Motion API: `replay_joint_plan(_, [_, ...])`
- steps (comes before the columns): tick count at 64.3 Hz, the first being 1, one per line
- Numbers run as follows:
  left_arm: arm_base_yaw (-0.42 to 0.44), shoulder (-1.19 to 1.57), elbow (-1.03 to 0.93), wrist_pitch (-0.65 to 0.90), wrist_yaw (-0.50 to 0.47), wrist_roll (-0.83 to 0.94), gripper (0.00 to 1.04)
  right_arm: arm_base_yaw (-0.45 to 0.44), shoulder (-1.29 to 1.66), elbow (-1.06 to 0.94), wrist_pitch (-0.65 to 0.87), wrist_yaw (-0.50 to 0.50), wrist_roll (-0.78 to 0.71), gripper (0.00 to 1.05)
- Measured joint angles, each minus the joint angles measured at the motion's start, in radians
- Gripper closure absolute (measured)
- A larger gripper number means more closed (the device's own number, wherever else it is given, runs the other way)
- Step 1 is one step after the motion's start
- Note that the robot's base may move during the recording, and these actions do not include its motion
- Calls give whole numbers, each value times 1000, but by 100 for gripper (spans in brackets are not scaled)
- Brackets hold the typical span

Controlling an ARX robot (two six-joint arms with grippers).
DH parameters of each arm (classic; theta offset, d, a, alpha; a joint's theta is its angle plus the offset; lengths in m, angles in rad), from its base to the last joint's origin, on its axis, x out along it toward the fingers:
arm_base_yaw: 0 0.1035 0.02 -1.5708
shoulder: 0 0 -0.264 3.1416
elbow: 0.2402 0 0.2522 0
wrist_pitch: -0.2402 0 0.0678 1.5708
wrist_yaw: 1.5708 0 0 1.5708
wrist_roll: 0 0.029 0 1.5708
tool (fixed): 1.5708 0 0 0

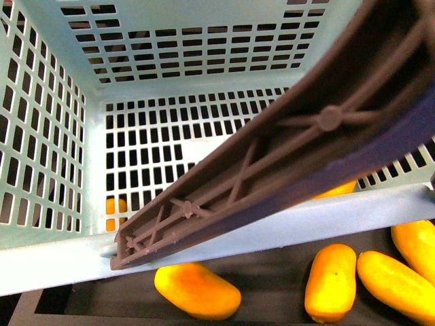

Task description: Pick lemon and mango into basket

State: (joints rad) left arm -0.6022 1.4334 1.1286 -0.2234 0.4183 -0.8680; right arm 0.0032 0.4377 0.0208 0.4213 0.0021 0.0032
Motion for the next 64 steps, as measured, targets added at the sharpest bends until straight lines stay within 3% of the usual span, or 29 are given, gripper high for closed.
replay_joint_plan(50, [0,0,0,0,0,0,100,0,-266,-3,-249,-1,0,103])
replay_joint_plan(57, [0,0,0,0,0,0,100,0,-394,-3,-406,-1,0,103])
replay_joint_plan(64, [0,0,0,0,-2,0,100,0,-428,-3,-417,-2,0,103])
